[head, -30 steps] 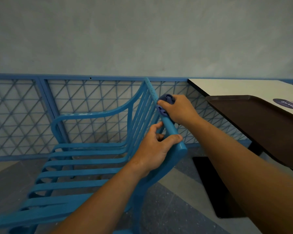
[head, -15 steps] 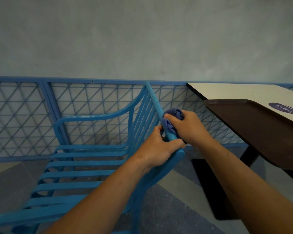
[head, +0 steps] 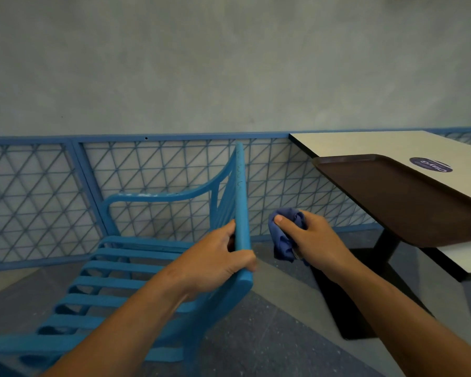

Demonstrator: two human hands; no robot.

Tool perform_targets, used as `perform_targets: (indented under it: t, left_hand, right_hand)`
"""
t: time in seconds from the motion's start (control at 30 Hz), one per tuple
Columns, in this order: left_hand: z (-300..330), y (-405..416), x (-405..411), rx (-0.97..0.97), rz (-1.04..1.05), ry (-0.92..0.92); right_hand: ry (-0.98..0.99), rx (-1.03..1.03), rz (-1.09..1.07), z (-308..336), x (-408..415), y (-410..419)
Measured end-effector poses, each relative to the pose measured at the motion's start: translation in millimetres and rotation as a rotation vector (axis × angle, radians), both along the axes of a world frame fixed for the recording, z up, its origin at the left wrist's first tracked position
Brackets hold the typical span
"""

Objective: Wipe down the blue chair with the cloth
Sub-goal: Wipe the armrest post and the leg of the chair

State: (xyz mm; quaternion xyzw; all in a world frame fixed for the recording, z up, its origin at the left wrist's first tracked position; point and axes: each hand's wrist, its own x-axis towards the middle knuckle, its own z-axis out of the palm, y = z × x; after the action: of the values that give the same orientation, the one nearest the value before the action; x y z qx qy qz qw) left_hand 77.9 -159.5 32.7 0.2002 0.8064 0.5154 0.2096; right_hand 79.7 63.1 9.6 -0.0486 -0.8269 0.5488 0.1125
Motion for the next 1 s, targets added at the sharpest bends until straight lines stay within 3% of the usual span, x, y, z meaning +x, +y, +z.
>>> perform_targets:
  t: [0.17, 0.27, 0.43, 0.57, 0.7, 0.8, 1.0]
  left_hand:
    - [-1, -31, 14, 0.055, -0.076, -0.021]
    - [-13, -31, -1, 0.088, 0.009, 0.058]
    - [-28, -27, -13, 0.148, 0.038, 0.133]
    - [-28, -32, -18, 0.166, -0.041, 0.082]
    - [-27, -22, -29, 0.205, 0.172, 0.131]
    - [-25, -7, -49, 0.196, 0.251, 0.126]
    - [-28, 3, -62, 0.364, 0.115, 0.014]
  right_hand:
    - [0.149, -0.015, 0.011, 6, 11, -22]
    - [0.250, 0.046, 0.032, 16, 8, -43]
    - [0.060, -0.036, 0.115, 23, -30, -63]
    - [0.044, -0.034, -0.034, 23, -85, -64]
    - [-0.011, -0.069, -0.118, 27, -123, -69]
    - [0.034, -0.054, -0.154, 26, -109, -74]
    - [0.023, -0.153, -0.071, 8, -74, -66]
